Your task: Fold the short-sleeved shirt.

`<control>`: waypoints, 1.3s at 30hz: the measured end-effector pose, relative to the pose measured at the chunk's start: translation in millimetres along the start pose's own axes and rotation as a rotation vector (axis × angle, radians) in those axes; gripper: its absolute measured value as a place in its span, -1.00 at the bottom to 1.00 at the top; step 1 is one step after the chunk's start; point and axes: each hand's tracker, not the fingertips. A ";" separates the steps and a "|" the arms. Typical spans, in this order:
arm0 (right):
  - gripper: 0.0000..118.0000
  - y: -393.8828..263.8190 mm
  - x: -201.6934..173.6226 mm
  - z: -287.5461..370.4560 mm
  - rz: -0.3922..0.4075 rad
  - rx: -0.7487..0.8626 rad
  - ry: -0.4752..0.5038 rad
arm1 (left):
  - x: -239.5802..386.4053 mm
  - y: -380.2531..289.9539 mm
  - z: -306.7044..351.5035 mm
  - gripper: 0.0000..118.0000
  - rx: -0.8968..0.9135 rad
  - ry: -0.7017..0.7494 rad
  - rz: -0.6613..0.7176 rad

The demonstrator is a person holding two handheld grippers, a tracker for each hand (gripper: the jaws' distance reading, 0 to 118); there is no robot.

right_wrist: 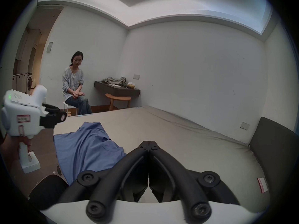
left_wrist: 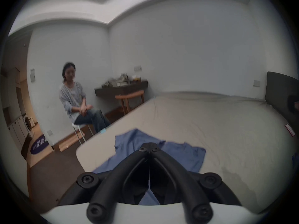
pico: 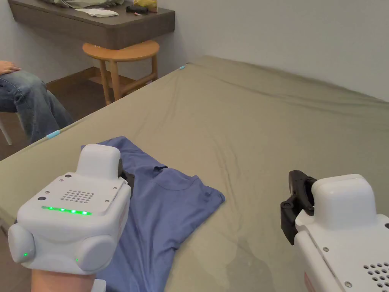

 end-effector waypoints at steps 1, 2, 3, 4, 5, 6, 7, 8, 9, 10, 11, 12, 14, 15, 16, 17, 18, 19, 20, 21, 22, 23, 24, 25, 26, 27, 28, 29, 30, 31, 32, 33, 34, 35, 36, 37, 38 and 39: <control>-0.98 -2.8 1.6 -2.9 0.002 -0.014 -0.003 | -2.7 -5.1 -12.9 -1.00 -0.038 -0.016 0.017; -0.98 -4.9 2.3 -5.9 0.004 -0.024 -0.007 | -5.9 -11.1 -29.3 -1.00 -0.084 -0.033 0.037; -0.98 -7.8 4.1 -9.5 0.006 -0.037 -0.012 | -9.6 -19.6 -51.7 -1.00 -0.134 -0.036 0.052; -0.98 -10.3 6.1 -13.5 0.008 -0.050 -0.016 | -12.1 -27.4 -71.9 -1.00 -0.177 -0.031 0.067; -0.98 -12.2 7.9 -16.9 0.009 -0.062 -0.019 | -13.6 -33.5 -87.8 -1.00 -0.222 -0.029 0.069; -0.98 -13.8 9.3 -21.5 0.009 -0.077 -0.024 | -15.2 -40.6 -104.5 -1.00 -0.272 -0.045 0.073; -0.98 -15.5 11.3 -25.8 0.009 -0.091 -0.029 | -11.0 -43.6 -110.9 -0.91 -0.305 -0.051 0.078; -0.98 -16.9 12.9 -29.2 0.007 -0.098 -0.033 | -10.9 -48.8 -122.4 -0.35 -0.349 -0.056 0.077; -0.98 -18.4 14.7 -33.1 0.004 -0.107 -0.038 | -10.5 -54.6 -134.9 0.42 -0.379 -0.054 0.085; -0.98 -17.3 12.4 -36.0 -0.001 -0.118 -0.043 | -10.4 -60.2 -151.3 0.42 -0.417 -0.037 0.086; -0.98 -18.5 13.1 -39.1 -0.005 -0.126 -0.045 | -10.7 -65.3 -162.4 0.67 -0.468 -0.044 0.087; -0.98 -20.2 13.8 -42.5 -0.009 -0.135 -0.047 | -11.6 -72.2 -174.4 1.00 -0.496 -0.061 0.095; -0.98 -20.4 10.1 -47.1 -0.012 -0.153 -0.050 | -22.0 -65.1 -190.7 0.88 -0.508 -0.013 0.074; -0.98 -21.2 8.0 -49.7 -0.011 -0.162 -0.051 | -17.8 -73.9 -195.1 0.92 -0.532 -0.001 0.063; -0.98 -22.9 6.9 -52.7 -0.010 -0.172 -0.052 | -18.8 -74.7 -199.0 0.95 -0.545 0.005 0.064; -0.98 -24.3 6.3 -55.1 -0.010 -0.179 -0.052 | -20.7 -75.4 -209.3 0.98 -0.555 0.011 0.064; -0.98 -25.0 5.8 -57.1 -0.010 -0.187 -0.051 | -23.0 -76.6 -219.6 0.98 -0.580 0.019 0.060; -0.98 -26.1 5.0 -59.3 -0.012 -0.195 -0.051 | -20.3 -96.4 -222.5 0.98 -0.598 0.019 0.053; -0.98 -27.1 4.4 -61.1 -0.014 -0.200 -0.051 | -20.5 -100.8 -226.3 0.99 -0.610 0.007 0.052; -0.98 -28.0 3.5 -63.0 -0.017 -0.206 -0.051 | -21.7 -104.8 -230.2 1.00 -0.619 -0.013 0.070; -0.98 -29.3 5.6 -64.6 -0.020 -0.210 -0.050 | -24.5 -101.2 -228.4 1.00 -0.601 -0.017 0.112; -0.98 -29.9 5.0 -65.9 -0.022 -0.213 -0.050 | -24.0 -99.8 -222.4 1.00 -0.601 -0.019 0.092; -0.98 -30.5 3.9 -67.5 -0.026 -0.217 -0.050 | -22.4 -98.5 -220.6 0.99 -0.597 -0.023 0.087; -0.98 -30.9 2.9 -68.9 -0.030 -0.221 -0.047 | -20.2 -97.8 -218.3 0.93 -0.588 -0.027 0.073; -0.98 -31.3 3.4 -69.5 -0.034 -0.224 -0.044 | -16.7 -96.1 -212.8 0.73 -0.562 -0.045 0.050; -0.98 -31.5 2.7 -69.7 -0.039 -0.227 -0.040 | -15.6 -94.2 -208.7 0.46 -0.533 -0.068 0.027; -0.98 -31.6 1.6 -69.6 -0.041 -0.230 -0.037 | -9.1 -89.5 -200.8 0.08 -0.502 -0.072 -0.009; -0.98 -31.9 1.5 -69.1 -0.042 -0.232 -0.036 | -2.8 -88.4 -195.7 -0.66 -0.480 -0.068 -0.058; -0.98 -32.2 2.3 -68.3 -0.041 -0.233 -0.035 | 1.0 -88.6 -194.2 -0.93 -0.451 -0.044 -0.088; -0.98 -31.5 1.6 -66.8 -0.039 -0.234 -0.034 | -1.9 -92.2 -196.3 -0.94 -0.437 -0.038 -0.110; -0.98 -30.5 1.2 -65.0 -0.038 -0.234 -0.033 | -5.3 -97.3 -199.6 -0.94 -0.451 -0.065 -0.077; -0.98 -28.9 1.3 -62.0 -0.038 -0.232 -0.032 | -11.7 -99.3 -201.3 -0.94 -0.449 -0.079 -0.019; -0.98 -28.1 4.2 -57.9 -0.039 -0.229 -0.033 | -17.6 -96.7 -199.0 -0.93 -0.442 -0.103 0.029; -0.98 -26.6 5.4 -53.8 -0.041 -0.225 -0.036 | -22.0 -95.7 -196.6 -0.93 -0.436 -0.115 0.045; -0.98 -24.8 6.9 -49.2 -0.043 -0.218 -0.042 | -25.6 -94.5 -192.6 -0.93 -0.411 -0.127 0.080; -0.98 -23.4 9.8 -44.6 -0.046 -0.211 -0.049 | -28.8 -93.1 -185.8 -0.93 -0.374 -0.130 0.109; -0.98 -22.8 13.5 -40.9 -0.048 -0.207 -0.057 | -30.5 -90.4 -179.3 -0.93 -0.342 -0.131 0.127; -0.98 -21.1 16.5 -36.4 -0.050 -0.202 -0.067 | -27.2 -82.3 -167.1 -0.93 -0.295 -0.123 0.130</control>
